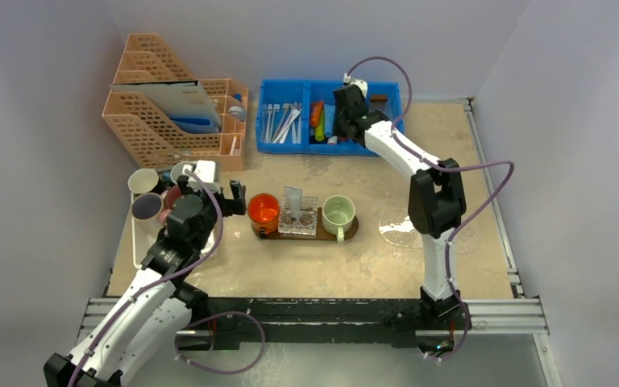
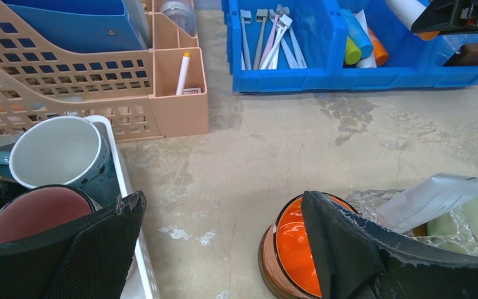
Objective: Prepare toiletry sets of a toothbrush and toothpaste on the tray
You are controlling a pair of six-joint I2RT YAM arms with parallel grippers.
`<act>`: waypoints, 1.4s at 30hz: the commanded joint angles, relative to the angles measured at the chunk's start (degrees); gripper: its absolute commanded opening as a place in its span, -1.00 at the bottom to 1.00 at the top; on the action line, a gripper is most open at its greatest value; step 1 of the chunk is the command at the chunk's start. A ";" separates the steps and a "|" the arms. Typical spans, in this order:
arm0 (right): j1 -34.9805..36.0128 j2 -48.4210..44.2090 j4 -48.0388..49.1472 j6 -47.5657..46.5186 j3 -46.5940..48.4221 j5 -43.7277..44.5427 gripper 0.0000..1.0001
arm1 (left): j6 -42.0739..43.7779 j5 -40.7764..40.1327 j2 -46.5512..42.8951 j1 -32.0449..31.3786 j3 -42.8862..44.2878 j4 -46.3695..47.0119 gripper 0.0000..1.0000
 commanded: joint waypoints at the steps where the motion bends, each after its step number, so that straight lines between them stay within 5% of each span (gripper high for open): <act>1: 0.02 -4.46 5.00 0.76 -2.59 -0.53 -1.00 | -3.05 -1.70 -0.86 0.25 2.76 -1.61 0.89; 15: 0.11 -16.95 20.20 0.52 -20.07 -6.27 -1.00 | -17.67 -2.38 5.43 0.26 13.28 -10.19 0.89; 23: 0.11 -17.49 20.97 3.53 -22.85 -6.56 -1.00 | -24.08 0.35 9.70 0.25 19.34 -13.28 0.89; 42: 0.04 -24.59 34.94 23.57 -32.52 -9.11 -1.00 | -36.84 4.33 15.84 0.25 27.97 -18.60 0.86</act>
